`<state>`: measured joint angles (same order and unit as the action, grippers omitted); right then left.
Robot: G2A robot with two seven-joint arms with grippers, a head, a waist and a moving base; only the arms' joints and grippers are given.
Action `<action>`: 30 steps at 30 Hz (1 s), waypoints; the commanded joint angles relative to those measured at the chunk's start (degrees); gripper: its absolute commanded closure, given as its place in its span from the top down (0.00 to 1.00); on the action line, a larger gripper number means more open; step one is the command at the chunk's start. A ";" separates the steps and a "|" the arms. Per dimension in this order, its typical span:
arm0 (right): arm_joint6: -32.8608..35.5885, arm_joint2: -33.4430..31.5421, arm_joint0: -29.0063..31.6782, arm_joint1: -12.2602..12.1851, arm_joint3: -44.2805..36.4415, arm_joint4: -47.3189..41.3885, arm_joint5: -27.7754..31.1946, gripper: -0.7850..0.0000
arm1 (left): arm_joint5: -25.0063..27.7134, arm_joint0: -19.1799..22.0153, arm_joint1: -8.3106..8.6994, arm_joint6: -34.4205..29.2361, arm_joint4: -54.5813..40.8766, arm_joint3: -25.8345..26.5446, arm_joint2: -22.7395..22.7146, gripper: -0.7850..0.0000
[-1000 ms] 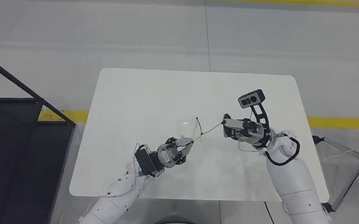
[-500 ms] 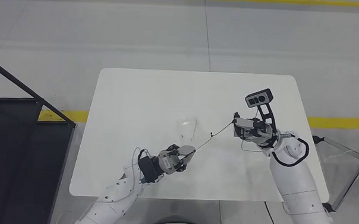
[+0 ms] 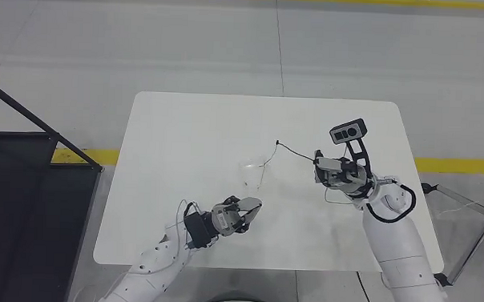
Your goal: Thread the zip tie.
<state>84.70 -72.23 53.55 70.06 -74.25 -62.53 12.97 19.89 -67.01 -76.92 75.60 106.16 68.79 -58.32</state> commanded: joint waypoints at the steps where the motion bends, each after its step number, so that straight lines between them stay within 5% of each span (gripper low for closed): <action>1: -0.03 0.01 -0.08 0.01 0.01 0.41 -0.23 0.00 | -0.47 -0.02 0.03 0.21 -0.82 0.12 -0.06 0.00; 6: 0.01 0.12 -0.38 -0.01 0.13 1.91 -1.04 0.00 | -0.87 -0.08 0.16 0.46 -3.07 0.27 -0.43 0.00; 13: -0.04 0.34 -0.49 0.04 0.05 2.92 -1.80 0.00 | -1.93 -0.61 0.16 2.71 -9.79 1.22 -2.09 1.00; 22: -0.92 1.76 -1.19 0.13 0.24 6.08 -3.88 0.00 | -2.62 -1.60 0.63 4.21 -11.08 3.61 -3.41 1.00; 30: -1.27 3.01 -1.61 0.22 0.16 8.64 -4.63 0.00 | -6.93 -1.23 0.34 2.55 -10.95 4.18 -2.60 0.74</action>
<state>83.41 -69.36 52.00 70.27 -74.10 -54.20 8.44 13.88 -68.38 -76.47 78.45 95.72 73.02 -61.02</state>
